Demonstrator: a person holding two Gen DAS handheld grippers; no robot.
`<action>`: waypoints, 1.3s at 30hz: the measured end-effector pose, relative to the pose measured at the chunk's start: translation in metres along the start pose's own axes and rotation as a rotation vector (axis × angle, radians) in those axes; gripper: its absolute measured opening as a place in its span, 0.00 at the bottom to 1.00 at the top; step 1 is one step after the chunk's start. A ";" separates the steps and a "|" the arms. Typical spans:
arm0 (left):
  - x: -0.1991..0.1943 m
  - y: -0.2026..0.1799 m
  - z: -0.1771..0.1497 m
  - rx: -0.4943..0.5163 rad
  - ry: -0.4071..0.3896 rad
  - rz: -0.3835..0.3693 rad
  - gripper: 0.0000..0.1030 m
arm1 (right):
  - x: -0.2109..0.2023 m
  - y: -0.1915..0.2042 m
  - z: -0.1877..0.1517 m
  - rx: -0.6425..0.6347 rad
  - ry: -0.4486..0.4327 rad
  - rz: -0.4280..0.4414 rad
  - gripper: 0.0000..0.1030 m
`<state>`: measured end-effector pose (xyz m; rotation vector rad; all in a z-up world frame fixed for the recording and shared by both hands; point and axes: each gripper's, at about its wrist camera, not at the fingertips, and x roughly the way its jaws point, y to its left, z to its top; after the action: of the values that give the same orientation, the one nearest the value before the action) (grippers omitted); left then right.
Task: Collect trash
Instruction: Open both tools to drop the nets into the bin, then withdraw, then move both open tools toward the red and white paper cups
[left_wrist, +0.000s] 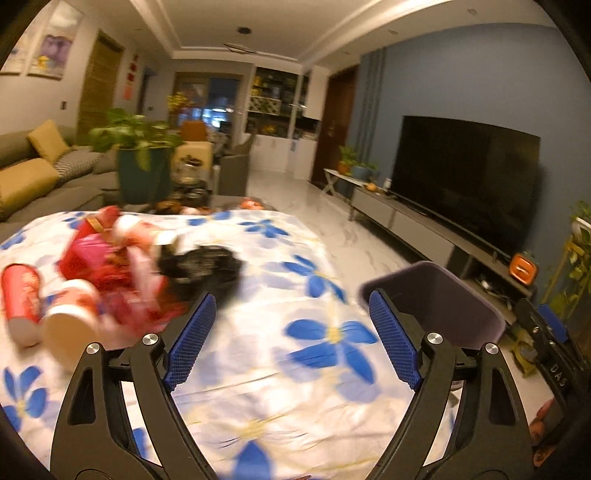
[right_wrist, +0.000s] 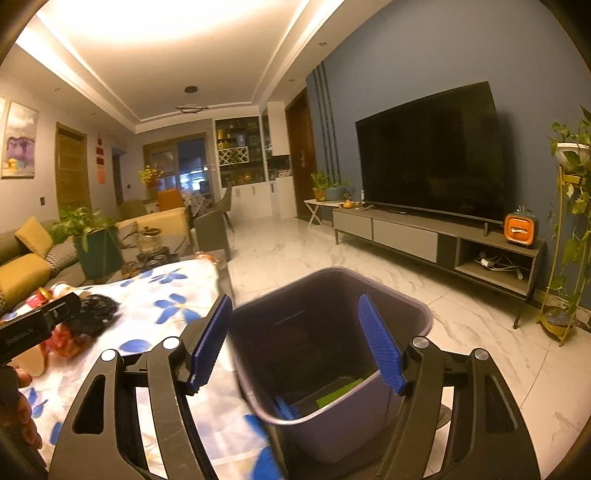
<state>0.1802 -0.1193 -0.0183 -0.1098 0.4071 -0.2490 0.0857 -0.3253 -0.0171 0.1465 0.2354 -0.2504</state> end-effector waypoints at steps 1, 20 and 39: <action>-0.005 0.005 -0.001 -0.003 -0.006 0.015 0.81 | -0.002 0.003 0.000 -0.004 -0.001 0.007 0.68; -0.085 0.154 -0.020 -0.140 -0.035 0.336 0.81 | -0.023 0.118 -0.021 -0.085 0.045 0.253 0.68; -0.103 0.231 -0.025 -0.202 -0.038 0.476 0.81 | 0.006 0.272 -0.054 -0.260 0.182 0.488 0.62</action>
<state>0.1290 0.1288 -0.0380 -0.2115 0.4083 0.2642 0.1510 -0.0569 -0.0394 -0.0339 0.4013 0.2804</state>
